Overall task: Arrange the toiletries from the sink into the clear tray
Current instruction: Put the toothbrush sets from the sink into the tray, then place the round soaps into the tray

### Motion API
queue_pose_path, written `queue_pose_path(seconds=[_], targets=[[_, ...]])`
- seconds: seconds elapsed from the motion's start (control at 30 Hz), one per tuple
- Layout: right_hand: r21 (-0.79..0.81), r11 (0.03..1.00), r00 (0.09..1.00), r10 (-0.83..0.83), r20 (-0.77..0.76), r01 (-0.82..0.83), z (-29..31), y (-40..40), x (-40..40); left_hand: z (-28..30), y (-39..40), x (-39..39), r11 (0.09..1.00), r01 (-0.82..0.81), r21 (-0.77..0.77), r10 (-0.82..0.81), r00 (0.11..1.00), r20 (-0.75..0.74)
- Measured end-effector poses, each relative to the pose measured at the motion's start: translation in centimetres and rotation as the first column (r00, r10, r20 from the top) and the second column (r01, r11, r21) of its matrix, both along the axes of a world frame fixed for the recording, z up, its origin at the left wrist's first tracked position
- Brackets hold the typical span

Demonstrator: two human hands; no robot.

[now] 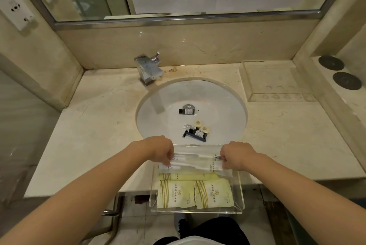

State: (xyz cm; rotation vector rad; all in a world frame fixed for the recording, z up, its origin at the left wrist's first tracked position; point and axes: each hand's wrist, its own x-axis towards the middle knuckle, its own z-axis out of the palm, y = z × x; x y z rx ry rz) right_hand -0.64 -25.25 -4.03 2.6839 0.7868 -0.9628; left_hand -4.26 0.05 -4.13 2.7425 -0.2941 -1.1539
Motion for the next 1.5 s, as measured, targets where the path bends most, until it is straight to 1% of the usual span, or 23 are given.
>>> queue_pose_path(seconds=[0.1,0.17,0.27,0.33,0.47,0.63,0.83,0.93,1.03,1.13,1.2,1.27,1.33,1.4,1.5], targets=[[-0.083,0.997,1.000,-0.003,0.012,0.004,0.2,0.2,0.2,-0.3,0.1,0.0,1.000,0.028,0.002,-0.028,1.000,0.007],[-0.127,0.992,1.000,0.002,0.029,0.001,0.2,0.2,0.3,-0.5,0.2,-0.1,0.998,0.064,0.026,-0.065,0.997,0.040],[-0.165,0.986,0.998,0.023,0.059,-0.013,0.2,0.2,0.4,-0.9,0.6,-0.1,0.996,0.072,0.058,-0.078,0.991,0.112],[-0.173,0.985,0.998,0.030,0.064,-0.018,0.3,0.3,0.6,-0.9,0.8,-0.1,0.997,0.060,0.047,-0.065,0.991,0.117],[-0.139,0.990,0.998,-0.003,0.058,0.011,0.3,0.2,1.1,-0.5,0.8,0.0,0.998,0.068,0.007,-0.068,0.996,0.056],[-0.116,0.993,0.991,0.007,0.134,0.009,-0.4,0.2,1.0,-1.0,0.6,0.0,0.990,0.114,0.080,-0.124,0.984,0.127],[-0.093,0.996,0.975,0.023,0.221,-0.003,-1.0,0.1,0.5,-0.9,0.8,0.2,0.986,0.132,0.106,-0.146,0.978,0.146],[-0.044,0.999,0.965,0.033,0.261,-0.022,-1.5,-0.1,0.3,-0.9,0.7,0.4,0.986,0.136,0.099,-0.150,0.978,0.143],[0.046,0.999,0.957,-0.003,0.292,-0.011,-1.6,-0.4,0.4,-1.0,1.0,0.4,0.988,0.132,0.083,-0.141,0.983,0.120],[0.177,0.982,0.937,-0.121,0.327,0.065,-1.9,-0.6,0.6,-0.9,1.4,0.7,0.998,0.064,-0.004,-0.063,0.993,0.099],[0.265,0.954,0.915,-0.225,0.334,0.138,-2.1,-0.4,0.9,-0.8,1.6,1.2,0.995,-0.032,-0.095,0.043,0.993,0.112],[0.319,0.927,0.897,-0.302,0.322,0.198,-2.3,-0.1,1.3,-0.6,1.6,1.9,0.969,-0.142,-0.200,0.170,0.977,0.130],[0.350,0.898,0.884,-0.372,0.283,0.266,-2.3,0.3,2.0,-0.5,1.5,2.7,0.926,-0.247,-0.285,0.294,0.946,0.138],[0.364,0.872,0.873,-0.426,0.238,0.326,-2.5,0.8,2.6,-0.6,1.5,3.4,0.880,-0.332,-0.338,0.393,0.910,0.130],[0.375,0.846,0.859,-0.473,0.197,0.380,-3.0,1.4,3.4,-1.1,1.4,4.5,0.845,-0.396,-0.358,0.459,0.882,0.109]])
